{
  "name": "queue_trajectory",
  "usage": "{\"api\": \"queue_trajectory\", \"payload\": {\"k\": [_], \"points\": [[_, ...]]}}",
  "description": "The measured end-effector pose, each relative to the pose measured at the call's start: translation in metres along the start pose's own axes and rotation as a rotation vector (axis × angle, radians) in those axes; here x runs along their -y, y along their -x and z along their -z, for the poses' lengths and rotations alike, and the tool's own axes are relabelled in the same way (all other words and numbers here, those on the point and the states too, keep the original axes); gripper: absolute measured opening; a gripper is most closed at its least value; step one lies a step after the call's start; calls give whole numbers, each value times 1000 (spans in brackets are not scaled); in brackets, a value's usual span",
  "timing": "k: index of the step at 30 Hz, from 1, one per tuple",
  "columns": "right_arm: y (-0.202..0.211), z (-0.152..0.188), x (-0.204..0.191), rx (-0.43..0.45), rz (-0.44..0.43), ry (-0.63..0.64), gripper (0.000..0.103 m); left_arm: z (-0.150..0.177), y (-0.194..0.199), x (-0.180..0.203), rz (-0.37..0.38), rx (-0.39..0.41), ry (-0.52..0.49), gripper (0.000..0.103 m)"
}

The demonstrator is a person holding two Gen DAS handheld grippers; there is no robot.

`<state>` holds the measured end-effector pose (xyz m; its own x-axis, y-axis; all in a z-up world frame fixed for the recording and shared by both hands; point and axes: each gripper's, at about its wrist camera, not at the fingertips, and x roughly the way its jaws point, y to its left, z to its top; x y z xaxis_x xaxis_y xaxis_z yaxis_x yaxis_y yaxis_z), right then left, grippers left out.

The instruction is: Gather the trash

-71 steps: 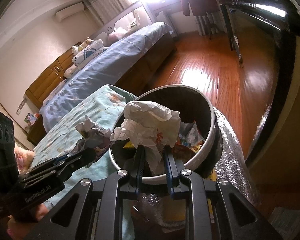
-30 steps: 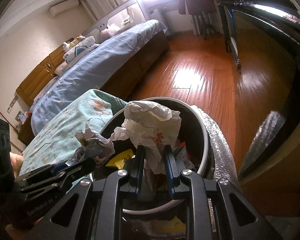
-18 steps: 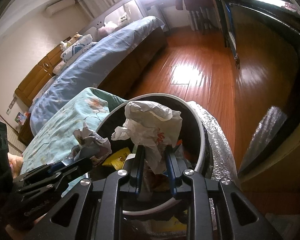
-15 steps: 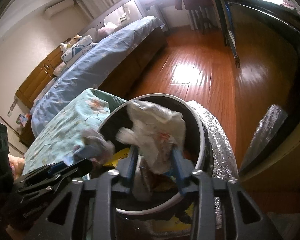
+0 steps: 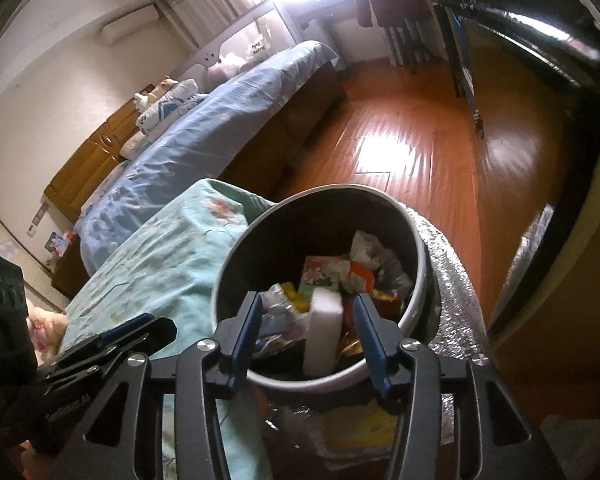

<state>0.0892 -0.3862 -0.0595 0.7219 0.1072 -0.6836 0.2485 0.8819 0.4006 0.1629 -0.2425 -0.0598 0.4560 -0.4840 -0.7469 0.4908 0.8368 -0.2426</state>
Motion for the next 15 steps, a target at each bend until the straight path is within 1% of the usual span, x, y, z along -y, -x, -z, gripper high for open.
{"api": "queue_trajectory", "payload": {"k": [1, 3, 5, 6, 11, 15], "points": [[5, 3, -5, 11, 9, 9, 59, 4, 7, -2, 2, 10, 5, 50], [19, 14, -16, 48, 13, 35, 71, 15, 23, -5, 2, 36, 12, 53], [31, 24, -25, 75, 8, 49, 77, 26, 40, -10, -5, 68, 24, 56], [36, 29, -29, 86, 8, 55, 79, 32, 48, -13, -7, 85, 32, 56], [54, 55, -46, 145, 51, 88, 83, 61, 82, -31, -35, 147, 68, 57], [64, 75, -55, 169, 50, 102, 86, 82, 105, -44, -62, 192, 90, 57]]}}
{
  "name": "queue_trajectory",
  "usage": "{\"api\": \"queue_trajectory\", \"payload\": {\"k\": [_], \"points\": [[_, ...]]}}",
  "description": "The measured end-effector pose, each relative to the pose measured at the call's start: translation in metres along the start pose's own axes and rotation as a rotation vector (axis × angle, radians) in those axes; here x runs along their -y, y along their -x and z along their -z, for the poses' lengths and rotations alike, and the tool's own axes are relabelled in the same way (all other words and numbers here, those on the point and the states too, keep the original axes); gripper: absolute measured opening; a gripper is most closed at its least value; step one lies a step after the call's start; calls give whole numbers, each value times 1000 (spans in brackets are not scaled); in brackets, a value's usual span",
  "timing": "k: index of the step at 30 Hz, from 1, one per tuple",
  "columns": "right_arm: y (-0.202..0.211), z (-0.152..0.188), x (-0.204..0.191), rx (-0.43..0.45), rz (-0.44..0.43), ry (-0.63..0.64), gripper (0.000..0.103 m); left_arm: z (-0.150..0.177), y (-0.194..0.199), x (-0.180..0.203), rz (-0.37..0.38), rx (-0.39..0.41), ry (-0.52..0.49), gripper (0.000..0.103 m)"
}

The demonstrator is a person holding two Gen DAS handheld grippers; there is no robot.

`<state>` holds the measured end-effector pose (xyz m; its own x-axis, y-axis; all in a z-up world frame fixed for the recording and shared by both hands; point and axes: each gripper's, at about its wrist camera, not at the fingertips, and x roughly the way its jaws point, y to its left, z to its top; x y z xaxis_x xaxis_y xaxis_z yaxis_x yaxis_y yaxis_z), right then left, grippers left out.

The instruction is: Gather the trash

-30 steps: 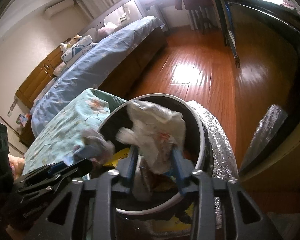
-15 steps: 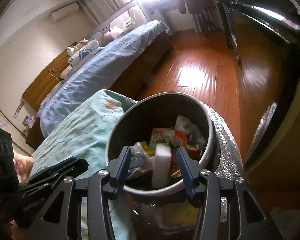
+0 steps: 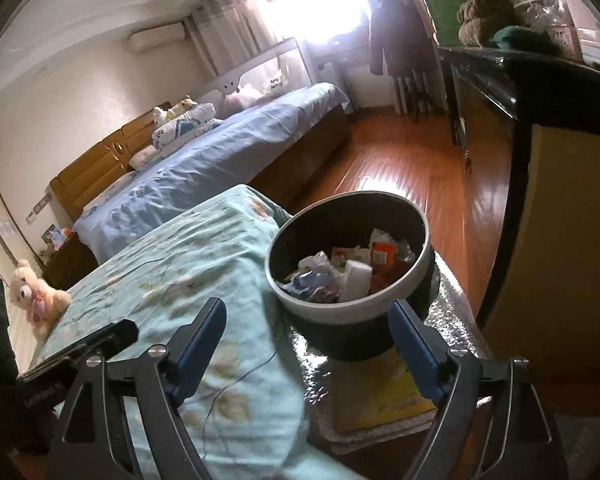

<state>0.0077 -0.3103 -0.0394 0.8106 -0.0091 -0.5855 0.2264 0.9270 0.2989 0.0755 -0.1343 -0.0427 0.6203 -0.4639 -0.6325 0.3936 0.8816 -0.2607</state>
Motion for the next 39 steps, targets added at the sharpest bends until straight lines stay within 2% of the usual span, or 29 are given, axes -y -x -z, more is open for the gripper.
{"api": "queue_trajectory", "payload": {"k": [7, 10, 12, 13, 15, 18, 26, 39], "points": [[27, 13, -20, 66, -3, 50, 87, 19, 42, -12, -46, 97, 3, 63], [41, 10, -30, 118, -10, 80, 95, 24, 60, -13, -73, 148, -7, 69], [51, 6, -38, 166, -12, 104, 103, 25, 74, -13, -87, 192, -6, 79], [56, 5, -42, 193, -8, 122, 103, 25, 82, -13, -103, 224, -4, 84], [61, 4, -50, 229, 17, 155, 103, 27, 95, -14, -135, 275, -1, 103], [59, 6, -56, 237, 28, 172, 103, 29, 107, -13, -183, 337, -10, 103], [50, 23, -64, 242, 30, 183, 103, 39, 104, -10, -271, 347, -65, 103], [51, 26, -64, 249, 42, 191, 103, 44, 113, -9, -310, 372, -59, 103]]}}
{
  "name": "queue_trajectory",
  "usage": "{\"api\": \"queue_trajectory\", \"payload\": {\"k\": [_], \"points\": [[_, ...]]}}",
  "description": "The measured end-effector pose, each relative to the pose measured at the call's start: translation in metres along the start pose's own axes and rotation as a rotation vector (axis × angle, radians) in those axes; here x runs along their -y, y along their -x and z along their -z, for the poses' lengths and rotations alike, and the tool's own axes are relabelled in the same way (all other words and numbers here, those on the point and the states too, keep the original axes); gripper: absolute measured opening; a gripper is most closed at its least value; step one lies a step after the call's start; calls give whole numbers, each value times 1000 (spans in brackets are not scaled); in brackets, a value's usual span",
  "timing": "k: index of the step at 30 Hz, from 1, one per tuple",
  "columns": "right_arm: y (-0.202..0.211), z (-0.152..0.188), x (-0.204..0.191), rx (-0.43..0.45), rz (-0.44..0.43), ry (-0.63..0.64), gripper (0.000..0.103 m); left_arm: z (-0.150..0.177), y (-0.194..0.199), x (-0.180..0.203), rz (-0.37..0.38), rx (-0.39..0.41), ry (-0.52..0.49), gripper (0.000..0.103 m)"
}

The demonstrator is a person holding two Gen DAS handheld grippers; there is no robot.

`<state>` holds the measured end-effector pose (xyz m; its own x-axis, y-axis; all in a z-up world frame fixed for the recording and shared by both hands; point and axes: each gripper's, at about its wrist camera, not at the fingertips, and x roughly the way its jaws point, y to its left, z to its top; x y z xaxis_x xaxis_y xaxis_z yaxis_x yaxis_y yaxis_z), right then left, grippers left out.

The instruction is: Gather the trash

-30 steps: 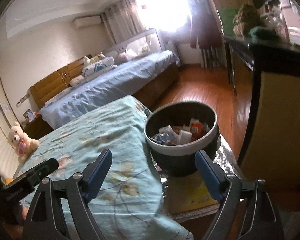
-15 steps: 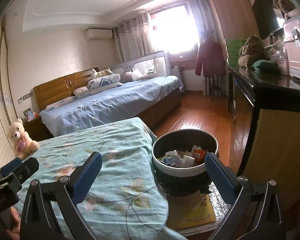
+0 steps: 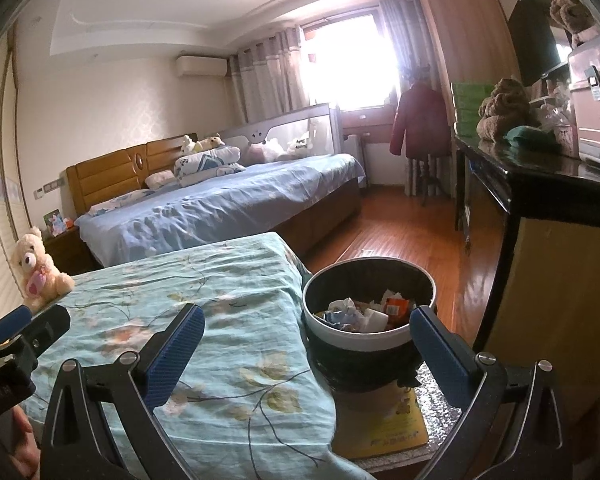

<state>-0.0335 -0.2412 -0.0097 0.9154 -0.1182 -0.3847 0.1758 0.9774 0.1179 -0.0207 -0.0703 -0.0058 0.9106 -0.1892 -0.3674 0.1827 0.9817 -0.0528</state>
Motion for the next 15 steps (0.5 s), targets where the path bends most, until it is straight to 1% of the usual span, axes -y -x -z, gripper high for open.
{"api": "queue_trajectory", "payload": {"k": [15], "points": [[0, 1, 2, -14, -6, -4, 103, -2, 1, 8, -27, -5, -33, 103]]}}
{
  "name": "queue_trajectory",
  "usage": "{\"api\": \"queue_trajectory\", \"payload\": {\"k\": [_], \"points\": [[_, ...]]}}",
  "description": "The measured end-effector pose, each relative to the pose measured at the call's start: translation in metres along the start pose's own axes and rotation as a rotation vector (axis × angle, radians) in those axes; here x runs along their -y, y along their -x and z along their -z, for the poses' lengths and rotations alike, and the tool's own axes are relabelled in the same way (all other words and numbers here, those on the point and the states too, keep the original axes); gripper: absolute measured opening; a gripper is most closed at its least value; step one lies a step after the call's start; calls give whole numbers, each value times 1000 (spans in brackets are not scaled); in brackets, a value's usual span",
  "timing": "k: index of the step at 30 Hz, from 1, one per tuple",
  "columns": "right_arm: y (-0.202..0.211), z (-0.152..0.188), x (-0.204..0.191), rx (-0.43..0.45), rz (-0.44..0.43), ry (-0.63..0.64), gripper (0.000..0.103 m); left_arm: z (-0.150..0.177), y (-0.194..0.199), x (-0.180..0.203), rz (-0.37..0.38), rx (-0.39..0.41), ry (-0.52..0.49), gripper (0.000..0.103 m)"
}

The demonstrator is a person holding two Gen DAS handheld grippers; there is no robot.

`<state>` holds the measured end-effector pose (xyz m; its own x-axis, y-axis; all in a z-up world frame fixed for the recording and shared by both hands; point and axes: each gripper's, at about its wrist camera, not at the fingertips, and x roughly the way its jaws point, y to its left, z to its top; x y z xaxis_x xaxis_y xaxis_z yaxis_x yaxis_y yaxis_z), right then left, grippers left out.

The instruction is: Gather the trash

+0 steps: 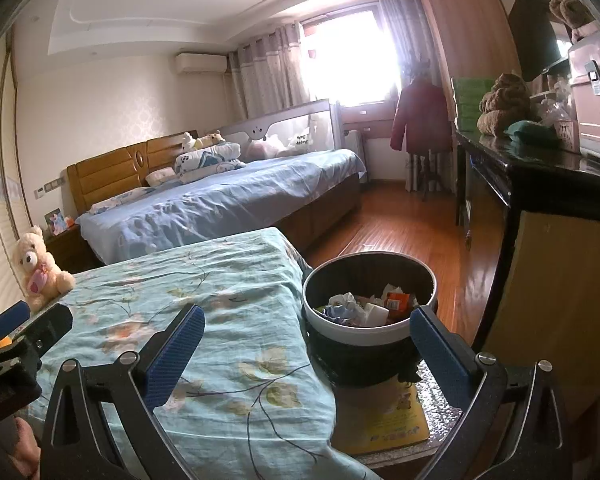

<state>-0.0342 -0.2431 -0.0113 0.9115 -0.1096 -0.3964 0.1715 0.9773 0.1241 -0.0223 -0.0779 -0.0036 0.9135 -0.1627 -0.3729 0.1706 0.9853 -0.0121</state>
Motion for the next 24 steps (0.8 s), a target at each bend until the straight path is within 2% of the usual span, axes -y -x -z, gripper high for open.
{"api": "queue_trajectory", "payload": {"k": [24], "points": [[4, -1, -3, 2, -10, -2, 103, 0, 1, 3, -7, 2, -5, 103]]}}
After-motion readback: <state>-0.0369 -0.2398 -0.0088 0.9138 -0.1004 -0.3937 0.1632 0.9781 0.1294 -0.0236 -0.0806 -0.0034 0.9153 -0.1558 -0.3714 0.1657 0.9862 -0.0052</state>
